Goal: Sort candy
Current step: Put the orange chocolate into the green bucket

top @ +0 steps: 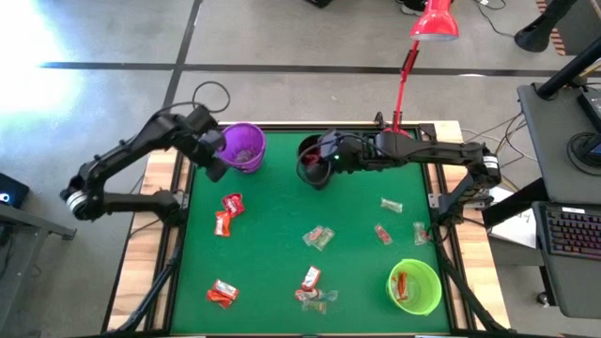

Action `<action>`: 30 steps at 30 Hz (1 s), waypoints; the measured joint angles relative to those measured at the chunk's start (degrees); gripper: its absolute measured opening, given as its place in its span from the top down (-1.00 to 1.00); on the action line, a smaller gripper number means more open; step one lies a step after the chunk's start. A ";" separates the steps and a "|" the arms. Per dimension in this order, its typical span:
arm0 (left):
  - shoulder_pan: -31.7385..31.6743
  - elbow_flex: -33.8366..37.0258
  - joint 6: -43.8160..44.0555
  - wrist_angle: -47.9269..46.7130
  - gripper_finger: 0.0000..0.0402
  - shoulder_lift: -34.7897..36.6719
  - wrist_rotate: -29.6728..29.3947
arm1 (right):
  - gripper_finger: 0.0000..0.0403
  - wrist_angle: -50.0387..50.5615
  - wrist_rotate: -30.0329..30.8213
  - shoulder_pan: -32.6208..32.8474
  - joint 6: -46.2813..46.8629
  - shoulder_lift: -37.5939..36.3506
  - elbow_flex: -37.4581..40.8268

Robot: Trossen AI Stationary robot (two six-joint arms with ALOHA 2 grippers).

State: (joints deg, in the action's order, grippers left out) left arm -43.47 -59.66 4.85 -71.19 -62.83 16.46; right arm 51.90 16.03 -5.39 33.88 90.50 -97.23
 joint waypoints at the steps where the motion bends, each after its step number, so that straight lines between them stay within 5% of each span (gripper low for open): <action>1: 0.72 1.14 1.85 0.03 0.39 1.62 -0.26 | 0.33 2.05 0.00 0.12 0.32 -0.39 0.00; 7: 4.96 7.66 12.62 0.32 0.39 10.87 -0.97 | 0.36 13.97 -0.07 1.25 1.10 -2.74 0.00; 14: 11.68 13.43 24.02 3.60 0.39 18.38 -0.96 | 0.37 15.58 0.50 0.85 -1.10 -3.49 0.00; 30: 29.64 20.38 37.63 11.89 0.39 16.59 -6.17 | 0.37 15.58 0.48 0.75 -1.54 -3.39 0.00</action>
State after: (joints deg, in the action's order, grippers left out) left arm -13.83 -39.28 42.48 -59.30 -46.24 10.29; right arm 67.48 16.51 -4.64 32.35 87.11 -97.23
